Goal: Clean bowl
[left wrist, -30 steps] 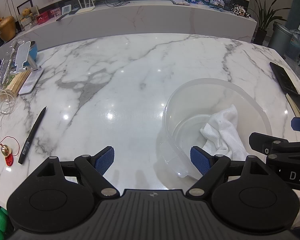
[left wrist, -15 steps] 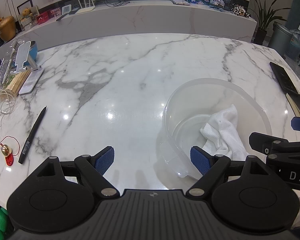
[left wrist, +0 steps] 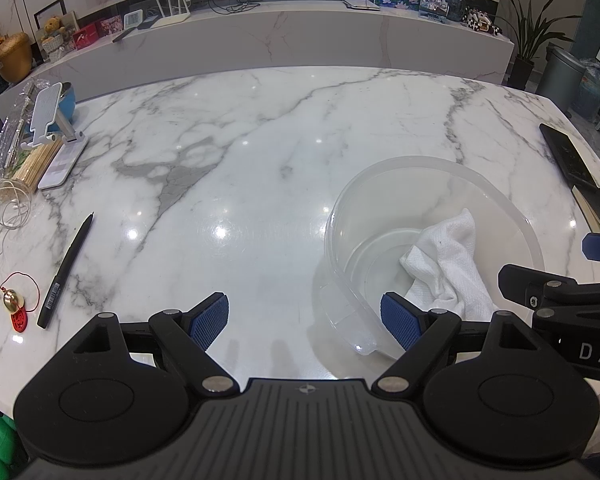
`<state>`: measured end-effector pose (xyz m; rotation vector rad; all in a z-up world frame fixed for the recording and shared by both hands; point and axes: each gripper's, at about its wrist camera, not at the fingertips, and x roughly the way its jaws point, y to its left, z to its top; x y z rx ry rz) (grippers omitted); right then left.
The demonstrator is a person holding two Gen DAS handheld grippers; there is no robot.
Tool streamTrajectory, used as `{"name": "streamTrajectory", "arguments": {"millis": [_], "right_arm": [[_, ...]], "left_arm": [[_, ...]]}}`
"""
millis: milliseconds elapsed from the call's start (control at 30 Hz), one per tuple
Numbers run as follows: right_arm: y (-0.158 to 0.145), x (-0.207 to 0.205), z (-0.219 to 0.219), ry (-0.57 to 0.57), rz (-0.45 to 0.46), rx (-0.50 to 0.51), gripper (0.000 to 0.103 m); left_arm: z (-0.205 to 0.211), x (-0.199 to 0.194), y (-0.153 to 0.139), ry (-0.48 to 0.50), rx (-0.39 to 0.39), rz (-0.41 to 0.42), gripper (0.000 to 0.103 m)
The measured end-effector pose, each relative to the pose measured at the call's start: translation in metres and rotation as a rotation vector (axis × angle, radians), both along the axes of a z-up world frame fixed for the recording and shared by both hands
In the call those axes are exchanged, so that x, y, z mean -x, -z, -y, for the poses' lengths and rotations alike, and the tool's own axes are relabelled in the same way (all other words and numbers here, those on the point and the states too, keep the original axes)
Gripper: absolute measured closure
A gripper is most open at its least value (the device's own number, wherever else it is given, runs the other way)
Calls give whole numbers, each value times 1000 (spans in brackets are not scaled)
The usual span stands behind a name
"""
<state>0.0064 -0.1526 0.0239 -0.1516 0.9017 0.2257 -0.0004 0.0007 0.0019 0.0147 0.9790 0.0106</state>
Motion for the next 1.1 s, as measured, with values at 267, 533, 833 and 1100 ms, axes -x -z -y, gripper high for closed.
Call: {"name": "streamTrajectory", "arguments": {"millis": [267,533,833,1100], "right_arm": [[0,0,0,-1,1,0,19],[-2,-2,3,-1,2,-9,19],[-1,-3,2,-2,-2,-8,19],[-2,-3,3,-3,-2,-10,19]], "left_arm": [[0,0,0,0,1,0,20],[-1,-3,5,14,48,-22,20],[-3,-11,17,17,109,-65,37],[-2,-19,28,19,126,-104,47]]}}
